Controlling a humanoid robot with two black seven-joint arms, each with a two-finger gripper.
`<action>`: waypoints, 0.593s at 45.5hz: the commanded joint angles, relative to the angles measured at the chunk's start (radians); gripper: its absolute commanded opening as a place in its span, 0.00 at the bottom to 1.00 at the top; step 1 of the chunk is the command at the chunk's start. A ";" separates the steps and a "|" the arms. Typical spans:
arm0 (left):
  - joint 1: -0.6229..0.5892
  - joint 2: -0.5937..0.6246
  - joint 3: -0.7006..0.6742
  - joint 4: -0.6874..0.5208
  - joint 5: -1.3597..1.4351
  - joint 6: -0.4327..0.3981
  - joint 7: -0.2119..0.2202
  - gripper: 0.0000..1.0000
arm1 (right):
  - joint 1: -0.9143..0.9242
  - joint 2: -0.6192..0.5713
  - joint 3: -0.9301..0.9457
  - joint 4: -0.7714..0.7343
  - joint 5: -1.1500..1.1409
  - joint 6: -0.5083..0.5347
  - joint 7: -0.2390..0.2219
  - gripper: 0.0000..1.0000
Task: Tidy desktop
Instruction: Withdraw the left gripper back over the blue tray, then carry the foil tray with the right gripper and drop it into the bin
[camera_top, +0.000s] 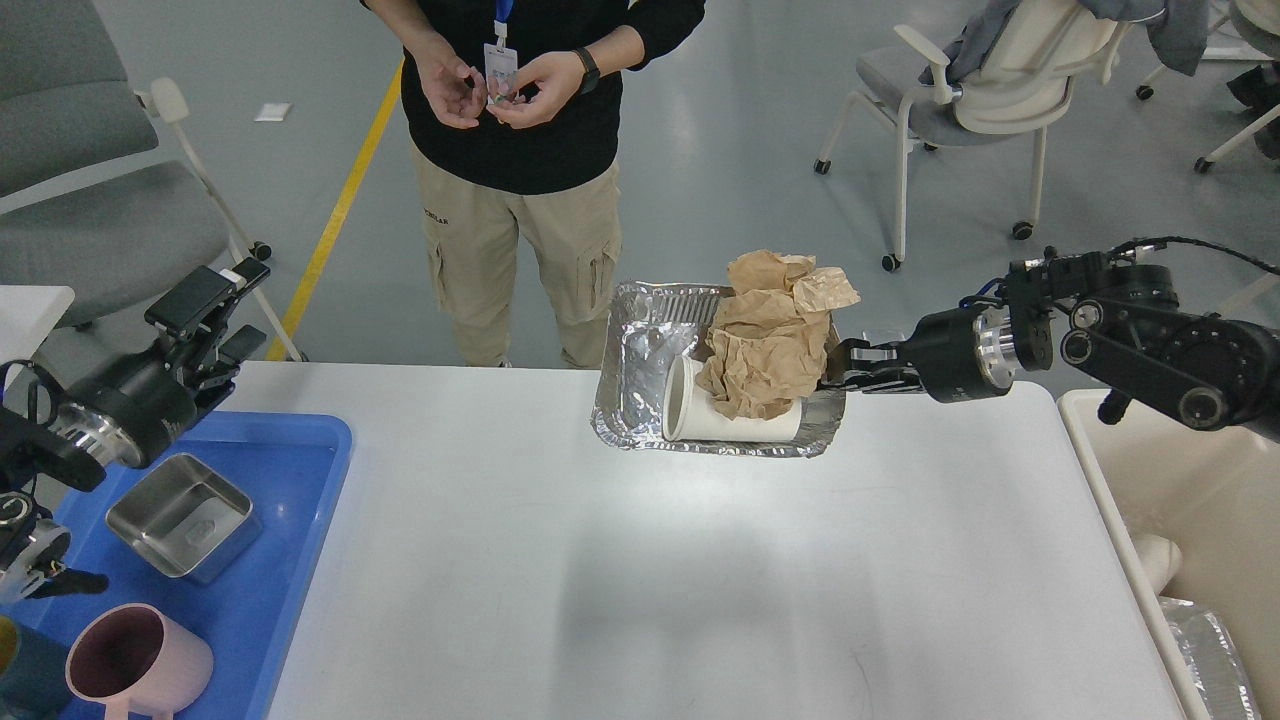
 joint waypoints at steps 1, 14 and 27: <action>0.054 -0.081 -0.022 0.002 -0.154 0.052 -0.001 0.97 | -0.003 -0.015 0.000 0.006 0.000 0.000 0.000 0.00; 0.058 -0.192 -0.049 -0.004 -0.352 0.116 -0.012 0.97 | -0.017 -0.087 0.002 0.049 0.038 -0.004 0.000 0.00; 0.055 -0.290 -0.078 -0.006 -0.467 0.104 -0.020 0.97 | -0.069 -0.222 0.011 0.096 0.175 -0.017 0.000 0.00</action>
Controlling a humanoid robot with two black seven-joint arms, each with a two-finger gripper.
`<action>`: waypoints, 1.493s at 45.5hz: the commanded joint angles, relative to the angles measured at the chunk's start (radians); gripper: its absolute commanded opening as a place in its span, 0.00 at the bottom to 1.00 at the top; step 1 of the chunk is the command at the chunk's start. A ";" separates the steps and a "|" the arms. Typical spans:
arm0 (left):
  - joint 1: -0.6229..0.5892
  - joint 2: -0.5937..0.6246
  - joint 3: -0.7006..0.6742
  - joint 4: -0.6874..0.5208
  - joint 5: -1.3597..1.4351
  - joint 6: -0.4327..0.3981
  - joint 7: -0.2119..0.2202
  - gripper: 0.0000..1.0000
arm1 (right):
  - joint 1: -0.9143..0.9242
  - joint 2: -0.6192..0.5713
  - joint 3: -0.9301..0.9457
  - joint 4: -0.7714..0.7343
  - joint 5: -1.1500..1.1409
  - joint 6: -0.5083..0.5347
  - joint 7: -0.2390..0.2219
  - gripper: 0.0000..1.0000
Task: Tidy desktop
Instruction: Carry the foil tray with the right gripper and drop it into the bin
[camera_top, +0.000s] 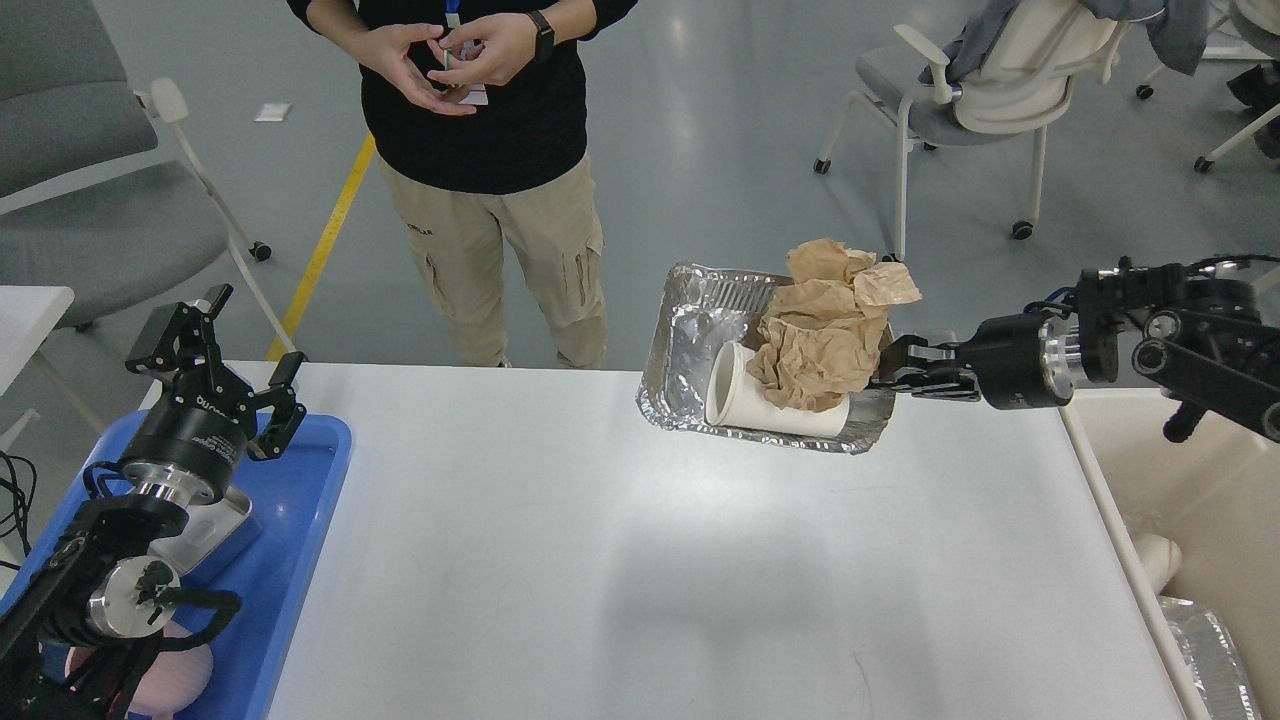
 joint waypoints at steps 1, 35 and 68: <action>-0.004 -0.032 -0.001 0.000 -0.008 -0.002 0.000 0.97 | -0.029 -0.078 0.002 0.016 0.095 -0.004 0.002 0.00; 0.003 -0.056 -0.017 -0.009 -0.038 -0.050 -0.005 0.97 | -0.483 -0.362 0.003 -0.278 0.770 -0.015 0.011 0.00; 0.039 -0.069 -0.017 -0.009 -0.061 -0.108 -0.005 0.97 | -0.752 -0.123 0.009 -0.718 0.983 -0.021 0.012 0.06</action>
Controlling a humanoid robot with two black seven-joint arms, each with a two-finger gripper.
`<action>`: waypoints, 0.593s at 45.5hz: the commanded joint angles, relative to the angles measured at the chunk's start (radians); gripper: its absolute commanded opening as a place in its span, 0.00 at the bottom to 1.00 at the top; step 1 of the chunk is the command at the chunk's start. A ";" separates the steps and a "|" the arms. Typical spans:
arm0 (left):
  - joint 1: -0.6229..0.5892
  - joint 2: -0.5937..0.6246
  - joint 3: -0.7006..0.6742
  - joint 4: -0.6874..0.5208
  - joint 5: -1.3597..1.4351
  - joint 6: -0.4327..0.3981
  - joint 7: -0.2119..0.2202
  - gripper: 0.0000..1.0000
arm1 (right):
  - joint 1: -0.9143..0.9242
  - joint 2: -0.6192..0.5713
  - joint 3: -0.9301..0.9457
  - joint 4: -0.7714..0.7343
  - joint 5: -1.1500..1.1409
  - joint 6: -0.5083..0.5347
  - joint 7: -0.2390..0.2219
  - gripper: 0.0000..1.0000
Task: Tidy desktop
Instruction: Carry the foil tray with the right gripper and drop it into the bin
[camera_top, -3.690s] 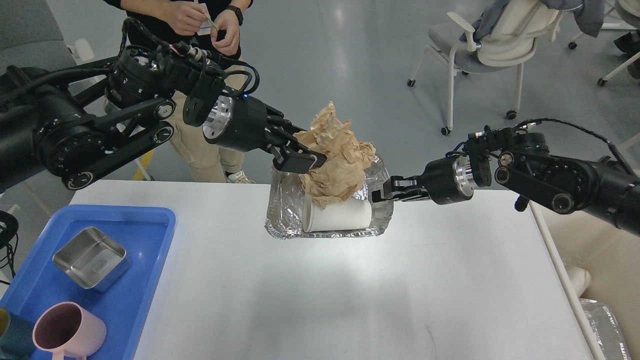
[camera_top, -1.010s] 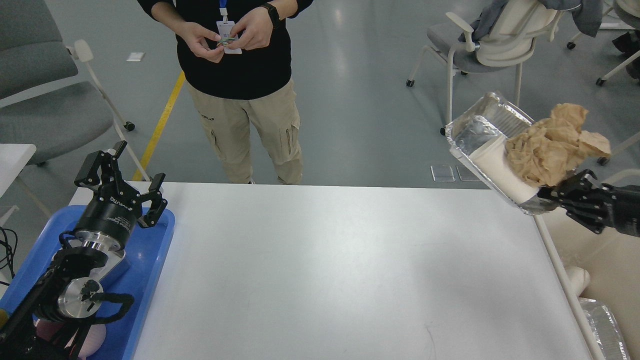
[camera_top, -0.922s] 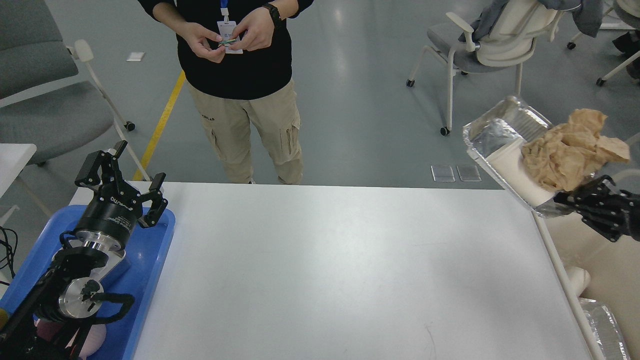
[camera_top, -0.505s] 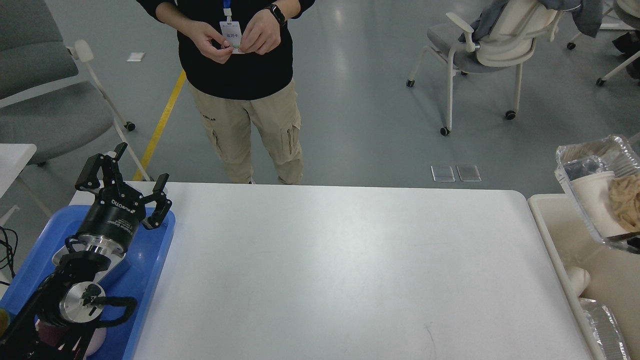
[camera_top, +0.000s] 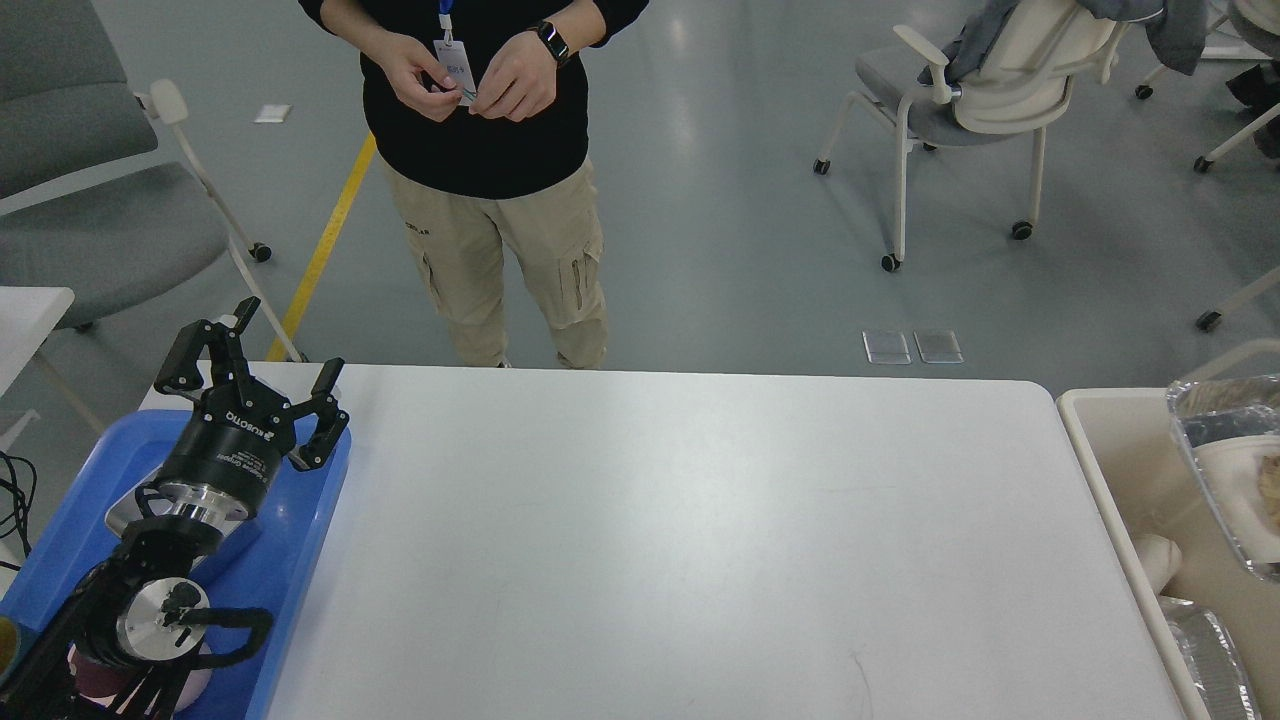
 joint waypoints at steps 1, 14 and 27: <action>0.001 -0.002 0.003 0.000 0.000 -0.002 0.000 0.97 | -0.014 0.031 0.002 -0.071 0.026 -0.007 0.000 0.15; 0.009 -0.002 0.000 0.002 0.002 -0.015 0.000 0.97 | -0.040 0.189 0.014 -0.369 0.026 -0.022 0.000 1.00; 0.010 -0.001 0.001 0.005 0.000 -0.015 0.000 0.97 | -0.048 0.199 0.011 -0.388 0.025 -0.021 -0.002 1.00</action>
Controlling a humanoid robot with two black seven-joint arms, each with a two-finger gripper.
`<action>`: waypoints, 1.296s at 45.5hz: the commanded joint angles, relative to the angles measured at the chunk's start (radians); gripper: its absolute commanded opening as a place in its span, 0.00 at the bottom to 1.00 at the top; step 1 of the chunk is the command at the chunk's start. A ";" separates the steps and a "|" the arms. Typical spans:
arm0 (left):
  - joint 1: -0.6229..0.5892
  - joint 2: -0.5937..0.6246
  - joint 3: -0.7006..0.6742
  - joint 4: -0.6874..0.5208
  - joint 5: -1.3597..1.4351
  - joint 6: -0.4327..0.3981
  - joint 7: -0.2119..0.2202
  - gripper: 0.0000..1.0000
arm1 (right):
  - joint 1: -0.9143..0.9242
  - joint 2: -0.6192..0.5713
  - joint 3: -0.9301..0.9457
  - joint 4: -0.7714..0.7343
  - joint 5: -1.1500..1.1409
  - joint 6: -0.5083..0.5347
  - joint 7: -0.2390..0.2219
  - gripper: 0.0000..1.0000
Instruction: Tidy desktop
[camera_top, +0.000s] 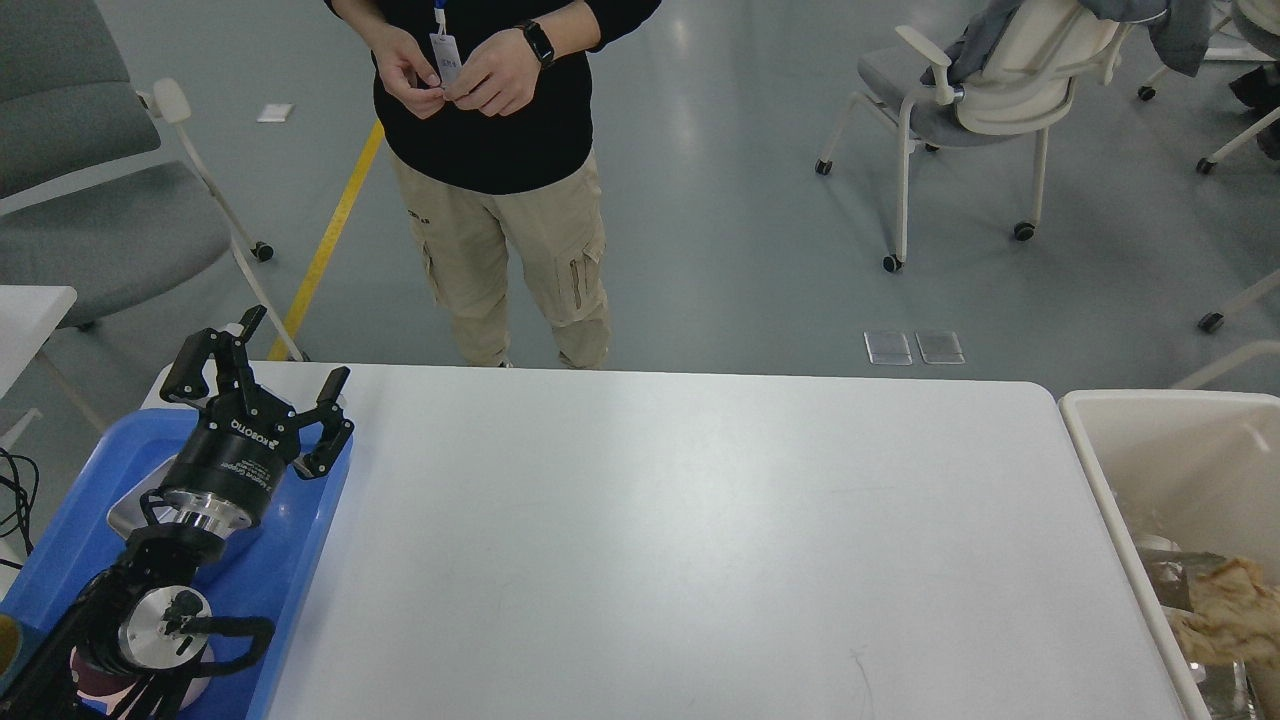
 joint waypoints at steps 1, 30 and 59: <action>-0.001 0.002 -0.001 0.003 0.000 -0.001 0.000 0.97 | 0.003 -0.004 -0.003 -0.002 -0.003 0.001 -0.001 1.00; 0.000 0.020 -0.007 0.011 0.000 -0.023 0.000 0.97 | 0.271 0.257 0.116 0.006 0.026 0.033 0.002 1.00; 0.055 0.020 -0.009 0.014 0.001 -0.043 -0.002 0.97 | 0.176 0.214 0.633 0.694 0.045 0.116 0.007 1.00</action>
